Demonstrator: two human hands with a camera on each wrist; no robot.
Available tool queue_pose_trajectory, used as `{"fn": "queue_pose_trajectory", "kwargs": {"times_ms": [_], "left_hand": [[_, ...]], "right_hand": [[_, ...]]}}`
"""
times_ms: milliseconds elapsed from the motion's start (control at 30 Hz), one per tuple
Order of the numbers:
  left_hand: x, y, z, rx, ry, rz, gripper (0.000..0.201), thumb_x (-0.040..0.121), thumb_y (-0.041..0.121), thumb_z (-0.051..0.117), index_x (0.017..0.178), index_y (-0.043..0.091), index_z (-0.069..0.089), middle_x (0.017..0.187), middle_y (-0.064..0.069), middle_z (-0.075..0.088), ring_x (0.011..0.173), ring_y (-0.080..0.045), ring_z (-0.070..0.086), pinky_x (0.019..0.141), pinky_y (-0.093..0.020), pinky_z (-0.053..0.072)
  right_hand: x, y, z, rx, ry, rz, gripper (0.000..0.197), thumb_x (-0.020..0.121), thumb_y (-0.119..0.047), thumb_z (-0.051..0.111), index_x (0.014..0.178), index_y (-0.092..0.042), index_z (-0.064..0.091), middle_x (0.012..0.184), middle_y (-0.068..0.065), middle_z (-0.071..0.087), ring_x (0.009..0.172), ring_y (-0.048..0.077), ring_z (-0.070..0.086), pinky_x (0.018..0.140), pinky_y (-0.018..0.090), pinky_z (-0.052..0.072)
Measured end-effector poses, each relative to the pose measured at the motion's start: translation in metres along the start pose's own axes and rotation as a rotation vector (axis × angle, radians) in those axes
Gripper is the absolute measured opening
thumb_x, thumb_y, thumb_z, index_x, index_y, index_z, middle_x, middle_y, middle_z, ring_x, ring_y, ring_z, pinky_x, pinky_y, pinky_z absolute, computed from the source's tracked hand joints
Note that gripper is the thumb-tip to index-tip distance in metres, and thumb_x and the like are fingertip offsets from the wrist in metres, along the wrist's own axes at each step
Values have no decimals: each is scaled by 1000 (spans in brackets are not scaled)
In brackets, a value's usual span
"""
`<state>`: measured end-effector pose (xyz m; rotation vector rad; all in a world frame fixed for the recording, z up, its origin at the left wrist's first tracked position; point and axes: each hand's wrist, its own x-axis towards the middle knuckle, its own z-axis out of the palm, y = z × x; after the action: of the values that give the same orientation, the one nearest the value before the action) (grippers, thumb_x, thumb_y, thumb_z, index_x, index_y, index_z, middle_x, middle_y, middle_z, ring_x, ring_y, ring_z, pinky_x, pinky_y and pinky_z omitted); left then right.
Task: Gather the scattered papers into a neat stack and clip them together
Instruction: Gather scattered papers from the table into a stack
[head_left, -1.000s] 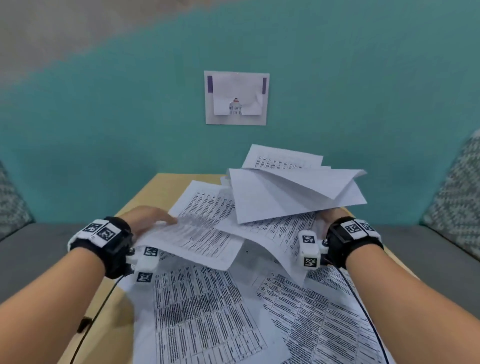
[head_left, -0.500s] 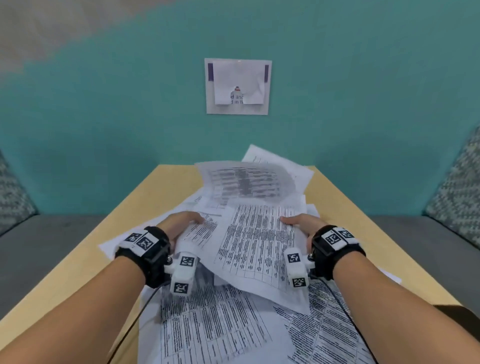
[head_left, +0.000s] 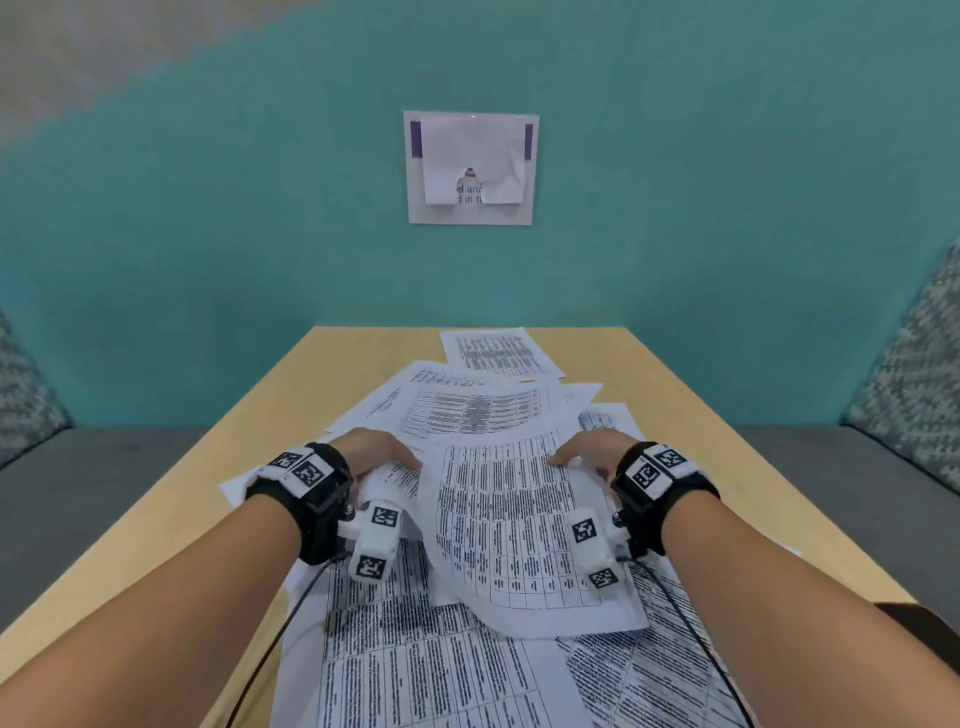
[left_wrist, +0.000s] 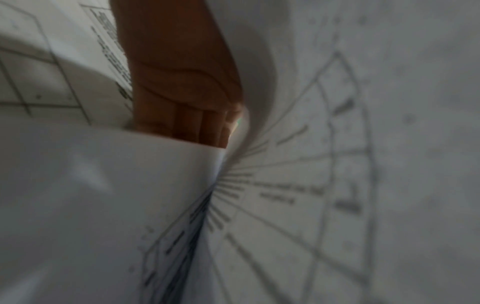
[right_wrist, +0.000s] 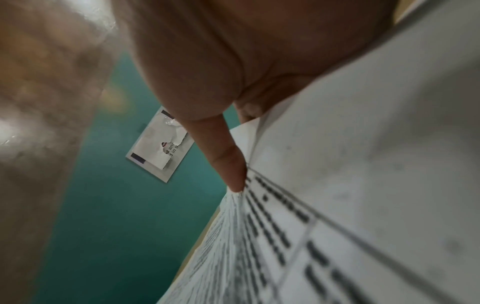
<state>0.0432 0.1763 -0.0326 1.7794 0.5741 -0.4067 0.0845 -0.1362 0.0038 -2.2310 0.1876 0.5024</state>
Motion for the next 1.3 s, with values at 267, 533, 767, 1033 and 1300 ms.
{"fn": "queue_pose_trajectory", "kwargs": {"times_ms": [267,533,767,1033,1300], "left_hand": [[-11,11,5,-9,13,42,87,49,21,101,127,7,66,109,-27,75,105,-48,71,101,-59,52],[-41,21,2,-170,-44,161,68,59,29,95,123,18,73,138,-15,66,131,-39,58,116,-54,40],[-74,46,-6,-365,-132,343,52,84,16,78,134,9,66,122,-18,74,100,-34,74,87,-47,61],[-66,49,5,-533,-26,364,35,101,25,61,128,2,65,107,-21,78,87,-35,77,77,-44,61],[-69,54,7,-446,109,507,32,88,-6,69,120,0,69,113,-12,78,107,-28,74,83,-33,58]], "right_hand": [[16,15,2,49,-78,2,77,72,-26,85,136,-1,51,121,16,61,104,33,63,93,44,55],[4,10,-7,575,-22,-276,51,83,20,63,125,-9,63,116,18,72,102,37,69,87,50,56],[2,-1,-31,655,-44,-466,50,80,15,68,124,-8,65,120,15,71,114,35,65,102,50,49],[7,4,-23,565,-61,-423,40,84,13,67,117,-9,67,114,8,74,104,23,70,86,32,52],[-4,-6,-22,582,138,-566,32,88,7,67,113,-13,69,112,7,75,102,24,71,97,44,54]]}}
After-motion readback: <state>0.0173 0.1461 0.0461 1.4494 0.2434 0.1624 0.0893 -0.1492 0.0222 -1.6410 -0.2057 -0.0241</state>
